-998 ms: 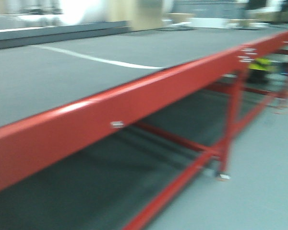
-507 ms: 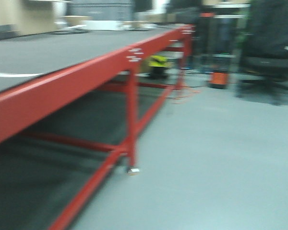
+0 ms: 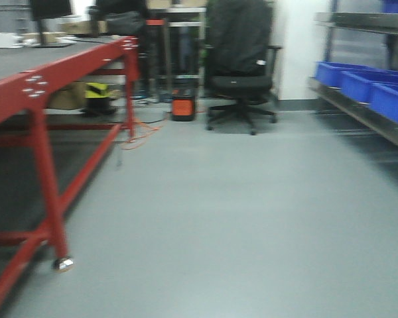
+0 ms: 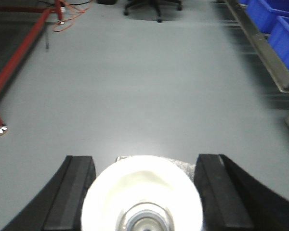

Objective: Place valve from conveyor to right shelf box
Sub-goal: 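Drive the base away from the conveyor toward the steel shelf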

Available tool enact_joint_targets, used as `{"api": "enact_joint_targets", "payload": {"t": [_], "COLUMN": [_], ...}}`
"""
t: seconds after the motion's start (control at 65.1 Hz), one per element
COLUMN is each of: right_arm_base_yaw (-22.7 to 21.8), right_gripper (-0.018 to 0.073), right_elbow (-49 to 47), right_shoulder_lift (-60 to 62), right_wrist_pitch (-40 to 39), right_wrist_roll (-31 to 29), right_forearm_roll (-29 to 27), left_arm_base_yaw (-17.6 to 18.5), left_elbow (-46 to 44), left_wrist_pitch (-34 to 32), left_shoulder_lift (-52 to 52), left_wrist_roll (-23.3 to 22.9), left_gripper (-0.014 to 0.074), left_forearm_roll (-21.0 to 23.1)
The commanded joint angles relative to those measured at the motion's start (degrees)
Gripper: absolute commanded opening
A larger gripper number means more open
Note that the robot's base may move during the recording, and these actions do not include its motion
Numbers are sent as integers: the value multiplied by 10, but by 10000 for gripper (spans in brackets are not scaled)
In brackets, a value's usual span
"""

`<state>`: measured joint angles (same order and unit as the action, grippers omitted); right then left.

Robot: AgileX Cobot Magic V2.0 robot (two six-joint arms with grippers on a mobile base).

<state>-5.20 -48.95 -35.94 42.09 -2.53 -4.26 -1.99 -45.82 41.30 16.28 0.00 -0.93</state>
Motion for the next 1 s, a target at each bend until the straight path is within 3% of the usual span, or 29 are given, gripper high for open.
{"api": "enact_joint_targets", "payload": {"t": [0.0,0.983], "right_arm_base_yaw": [-3,-3], "right_gripper": [-162,-162], "right_elbow": [-6,-6], "right_shoulder_lift": [6,6], "right_wrist_pitch": [-40,-40], "right_wrist_roll": [-4,-4], "right_forearm_roll": [4,4], "left_arm_base_yaw": [-1,-1], "left_elbow": [-5,-5], "left_wrist_pitch": [-33,-33], "left_shoulder_lift": [-5,-5], "left_wrist_roll": [0,0], "left_gripper": [-111,-111], "left_forearm_roll": [3,3]}}
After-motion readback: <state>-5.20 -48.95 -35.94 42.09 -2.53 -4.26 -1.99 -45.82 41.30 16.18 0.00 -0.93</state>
